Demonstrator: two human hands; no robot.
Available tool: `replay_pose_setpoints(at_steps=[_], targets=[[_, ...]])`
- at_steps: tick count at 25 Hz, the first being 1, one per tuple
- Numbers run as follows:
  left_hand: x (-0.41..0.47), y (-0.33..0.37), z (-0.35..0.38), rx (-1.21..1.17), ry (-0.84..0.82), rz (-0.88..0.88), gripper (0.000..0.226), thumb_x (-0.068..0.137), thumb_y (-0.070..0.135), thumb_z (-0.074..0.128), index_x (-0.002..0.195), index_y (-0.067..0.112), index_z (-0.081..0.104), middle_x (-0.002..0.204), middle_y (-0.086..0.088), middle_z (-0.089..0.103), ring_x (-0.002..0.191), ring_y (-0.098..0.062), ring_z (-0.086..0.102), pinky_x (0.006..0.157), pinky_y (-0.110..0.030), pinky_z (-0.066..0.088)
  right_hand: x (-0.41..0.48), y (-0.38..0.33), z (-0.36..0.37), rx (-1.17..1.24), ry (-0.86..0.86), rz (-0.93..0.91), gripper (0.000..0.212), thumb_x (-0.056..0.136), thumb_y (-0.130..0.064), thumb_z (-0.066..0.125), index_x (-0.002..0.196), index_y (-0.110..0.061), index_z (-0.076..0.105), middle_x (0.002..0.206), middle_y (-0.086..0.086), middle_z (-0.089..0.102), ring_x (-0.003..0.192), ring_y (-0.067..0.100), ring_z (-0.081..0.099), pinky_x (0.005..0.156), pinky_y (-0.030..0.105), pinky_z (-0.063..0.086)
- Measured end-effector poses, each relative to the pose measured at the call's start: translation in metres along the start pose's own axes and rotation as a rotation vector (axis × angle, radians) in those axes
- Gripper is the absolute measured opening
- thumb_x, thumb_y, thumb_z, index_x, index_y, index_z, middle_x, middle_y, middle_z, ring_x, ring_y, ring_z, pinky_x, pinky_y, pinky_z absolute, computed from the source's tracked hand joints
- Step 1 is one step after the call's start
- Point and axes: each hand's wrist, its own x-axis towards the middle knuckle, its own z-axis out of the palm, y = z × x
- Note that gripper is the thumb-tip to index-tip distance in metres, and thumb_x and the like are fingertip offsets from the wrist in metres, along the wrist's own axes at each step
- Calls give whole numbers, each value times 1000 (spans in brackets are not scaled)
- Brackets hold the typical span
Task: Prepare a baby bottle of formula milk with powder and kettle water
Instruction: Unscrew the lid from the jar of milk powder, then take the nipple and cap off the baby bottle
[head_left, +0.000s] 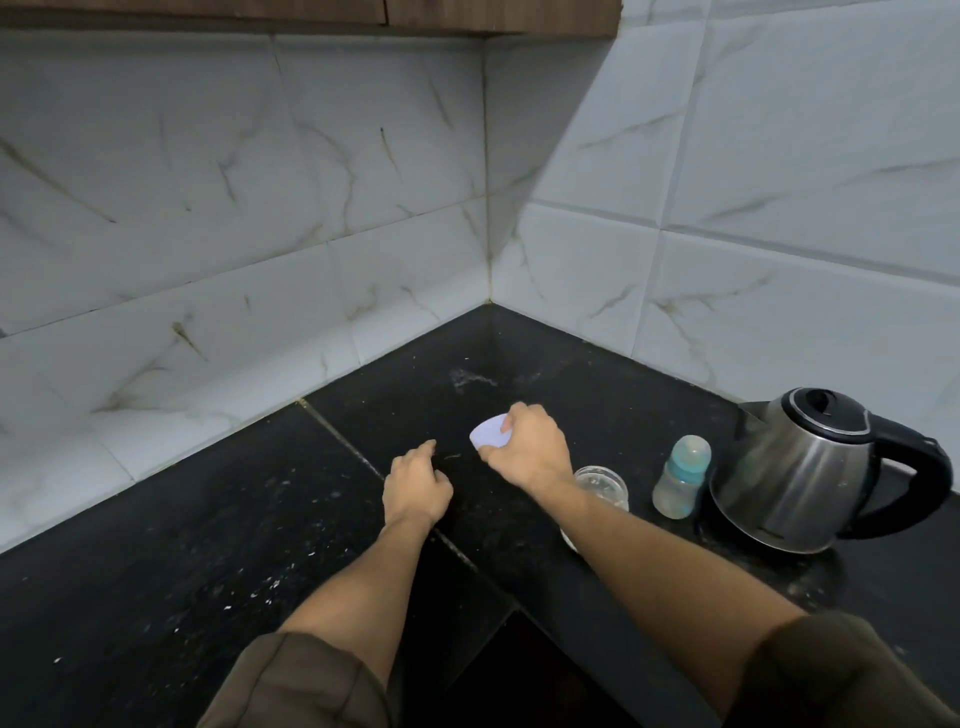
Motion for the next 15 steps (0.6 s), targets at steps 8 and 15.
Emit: replay_pose_setpoints(at_steps=[8, 15], targets=[[12, -41, -2, -7, 59, 39, 46, 102, 16, 50, 148, 18, 55, 143, -2, 61, 138, -23, 48, 114, -37, 40, 2, 17, 74, -215, -164, 130, 31, 85, -32, 72, 110, -14, 66, 110, 4, 67, 98, 26, 66, 74, 32, 53], [31, -47, 4, 61, 33, 79, 45, 101, 19, 54, 145, 18, 59, 141, -3, 64, 135, -24, 50, 113, -37, 40, 13, 28, 101, -325, -240, 120, 55, 86, -33, 78, 134, -12, 61, 128, 7, 58, 120, 27, 59, 85, 33, 51]])
